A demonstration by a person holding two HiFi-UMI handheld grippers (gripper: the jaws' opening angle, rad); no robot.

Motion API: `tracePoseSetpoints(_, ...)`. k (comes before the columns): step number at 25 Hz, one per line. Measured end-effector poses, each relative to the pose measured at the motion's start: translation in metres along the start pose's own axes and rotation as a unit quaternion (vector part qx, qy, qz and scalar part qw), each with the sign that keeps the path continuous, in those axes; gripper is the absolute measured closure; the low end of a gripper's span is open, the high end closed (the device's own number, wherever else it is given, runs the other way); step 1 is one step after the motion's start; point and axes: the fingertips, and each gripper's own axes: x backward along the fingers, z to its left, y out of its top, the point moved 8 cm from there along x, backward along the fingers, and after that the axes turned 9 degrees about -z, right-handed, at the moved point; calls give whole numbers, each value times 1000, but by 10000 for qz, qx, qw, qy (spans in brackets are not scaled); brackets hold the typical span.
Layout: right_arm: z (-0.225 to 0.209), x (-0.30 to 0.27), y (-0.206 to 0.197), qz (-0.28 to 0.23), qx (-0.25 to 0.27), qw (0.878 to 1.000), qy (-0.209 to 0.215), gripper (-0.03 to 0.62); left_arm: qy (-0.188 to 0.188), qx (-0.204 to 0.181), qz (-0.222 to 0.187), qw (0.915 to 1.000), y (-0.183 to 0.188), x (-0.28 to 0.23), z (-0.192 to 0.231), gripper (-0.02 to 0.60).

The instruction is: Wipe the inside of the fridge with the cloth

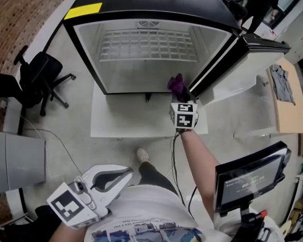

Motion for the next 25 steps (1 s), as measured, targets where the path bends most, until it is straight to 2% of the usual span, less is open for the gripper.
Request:
tracePoseSetpoints(4, -1, -7, -19, 290, -135, 9995, -60, 516, 131, 3, 40, 9999, 1, 7, 3, 575)
tracePoseSetpoints(7, 10, -15, -22, 342, -175, 9993, 46, 516, 247, 23, 25, 9997, 2, 12, 6, 575)
tracePoseSetpoints(16, 70, -35, -10, 301, -88, 9972, 685, 516, 561, 78, -131, 9983, 2, 29, 12, 575)
tracePoseSetpoints(25, 144, -44, 3, 320, 8, 9892, 1430, 515, 921, 146, -309, 9952, 4, 53, 14, 575)
